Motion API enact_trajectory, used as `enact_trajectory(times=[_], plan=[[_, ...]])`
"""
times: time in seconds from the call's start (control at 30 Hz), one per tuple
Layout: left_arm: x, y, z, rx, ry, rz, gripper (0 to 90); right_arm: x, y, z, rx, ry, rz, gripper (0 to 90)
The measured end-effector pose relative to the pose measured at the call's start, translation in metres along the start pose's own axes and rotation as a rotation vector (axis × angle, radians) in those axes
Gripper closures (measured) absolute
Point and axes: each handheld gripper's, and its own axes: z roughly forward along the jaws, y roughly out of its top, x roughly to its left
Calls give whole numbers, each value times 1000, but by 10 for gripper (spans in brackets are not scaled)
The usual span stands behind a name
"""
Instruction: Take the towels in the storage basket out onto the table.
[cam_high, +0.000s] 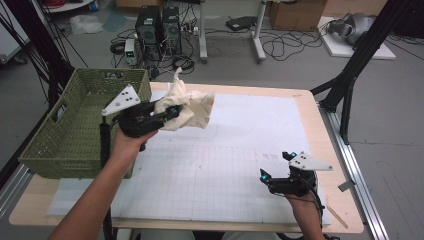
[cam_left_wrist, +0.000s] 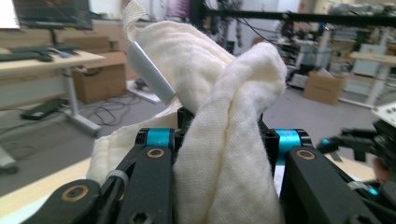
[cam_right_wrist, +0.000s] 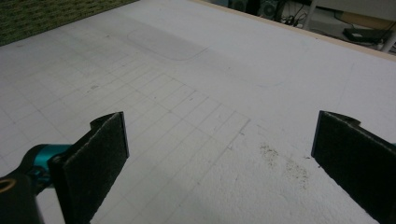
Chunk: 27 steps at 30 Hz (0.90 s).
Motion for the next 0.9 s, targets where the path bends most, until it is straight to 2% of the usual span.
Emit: enact_trajectory(times=[0.1, 0.13, 0.17, 0.2, 0.23, 0.3, 0.4, 0.5, 0.53, 0.57, 0.6, 0.63, 0.67, 0.7, 0.73, 0.77, 0.8, 0.83, 0.9], plan=[[-5, -8, 9, 17, -24, -3, 682, 0, 0, 1, 1, 3, -1, 30], [-11, -17, 19, 33, -51, -5, 681, 0, -1, 1, 0, 3, -4, 30], [-11, -17, 19, 33, -51, -5, 681, 0, -1, 1, 0, 3, -4, 30], [-17, -26, 29, 49, -72, -11, 681, -1, 0, 1, 0, 3, -1, 30], [-17, -26, 29, 49, -72, -11, 681, -1, 0, 1, 0, 3, -1, 30], [-23, -37, 41, 69, -94, -2, 680, -1, 0, 1, 1, -1, -3, 30], [-32, -54, 57, 92, -121, -27, 678, -2, -1, 1, 5, -6, -1, 30], [-36, -62, 64, 98, -138, -38, 678, -2, -1, 1, 9, -9, -1, 30], [-41, -71, 71, 108, -166, -56, 676, -2, -2, 1, 7, -10, -2, 30], [-41, -71, 71, 108, -166, -56, 675, -2, -2, 1, 7, -10, -2, 30], [-46, -80, 78, 114, -199, -70, 674, -3, -2, 1, 13, -13, 1, 30], [-46, -80, 78, 114, -199, -70, 673, -3, -2, 1, 13, -13, 1, 30], [-51, -89, 84, 124, -217, -73, 672, -4, -3, 1, 12, -20, -2, 30], [-51, -89, 84, 124, -217, -73, 670, -4, -3, 1, 12, -20, -2, 30], [-53, -97, 91, 166, -212, -57, 667, -4, -3, 1, 18, -17, 11, 31], [-53, -97, 91, 166, -212, -57, 665, -4, -3, 1, 20, -14, 18, 30], [-50, -107, 96, 187, -196, -81, 665, -4, -3, 2, 20, -13, 20, 30], [-50, -107, 96, 187, -196, -81, 664, -4, -3, 2, 20, -13, 20, 30], [-46, -115, 99, 204, -166, -105, 664, -4, -3, 2, 24, -15, 21, 30]])
